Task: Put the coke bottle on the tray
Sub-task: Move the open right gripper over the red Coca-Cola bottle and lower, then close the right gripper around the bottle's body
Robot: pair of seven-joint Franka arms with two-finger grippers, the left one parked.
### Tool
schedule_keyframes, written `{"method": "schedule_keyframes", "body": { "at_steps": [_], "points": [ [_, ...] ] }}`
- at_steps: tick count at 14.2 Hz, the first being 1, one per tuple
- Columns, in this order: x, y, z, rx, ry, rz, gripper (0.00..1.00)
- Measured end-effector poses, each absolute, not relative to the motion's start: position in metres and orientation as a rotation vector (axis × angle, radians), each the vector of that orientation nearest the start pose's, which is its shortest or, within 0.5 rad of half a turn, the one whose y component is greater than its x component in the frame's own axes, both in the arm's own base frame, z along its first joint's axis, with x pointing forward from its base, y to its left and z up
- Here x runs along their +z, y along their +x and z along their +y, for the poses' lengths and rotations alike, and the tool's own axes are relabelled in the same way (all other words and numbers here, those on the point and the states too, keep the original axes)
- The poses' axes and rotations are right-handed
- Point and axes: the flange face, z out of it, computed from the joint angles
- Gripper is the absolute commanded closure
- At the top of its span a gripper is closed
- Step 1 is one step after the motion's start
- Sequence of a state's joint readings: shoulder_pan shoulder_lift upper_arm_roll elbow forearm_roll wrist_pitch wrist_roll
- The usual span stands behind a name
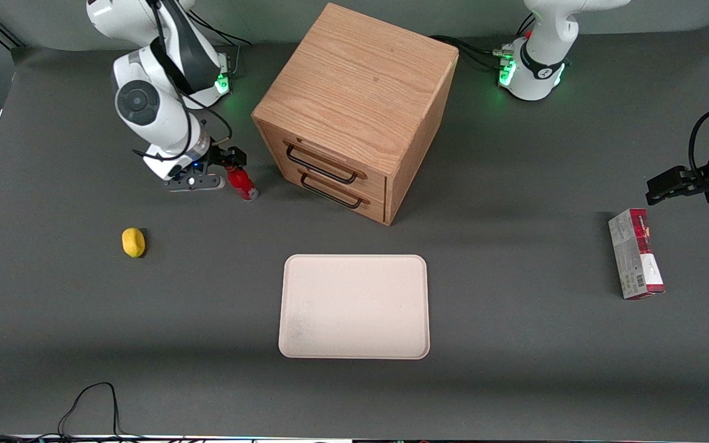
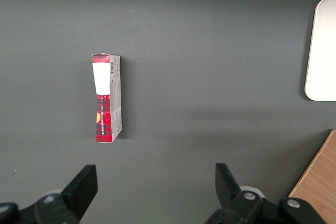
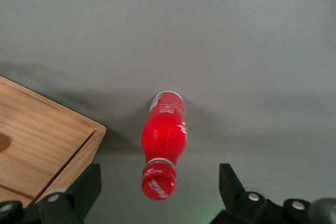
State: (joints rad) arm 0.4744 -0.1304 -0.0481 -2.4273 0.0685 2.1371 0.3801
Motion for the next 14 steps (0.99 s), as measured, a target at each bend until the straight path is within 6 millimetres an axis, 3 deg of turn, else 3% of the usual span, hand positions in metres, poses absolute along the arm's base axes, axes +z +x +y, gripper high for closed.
{"method": "schedule_keyframes", "body": {
  "at_steps": [6,11,12,14],
  "points": [
    [0.331,0.379,0.190,0.260,-3.138,-0.028,0.03],
    [0.328,0.375,0.192,0.233,-3.134,-0.040,0.13],
    [0.328,0.376,0.192,0.230,-3.134,-0.040,0.16],
    [0.328,0.376,0.191,0.223,-3.137,-0.045,0.36]
  ]
}}
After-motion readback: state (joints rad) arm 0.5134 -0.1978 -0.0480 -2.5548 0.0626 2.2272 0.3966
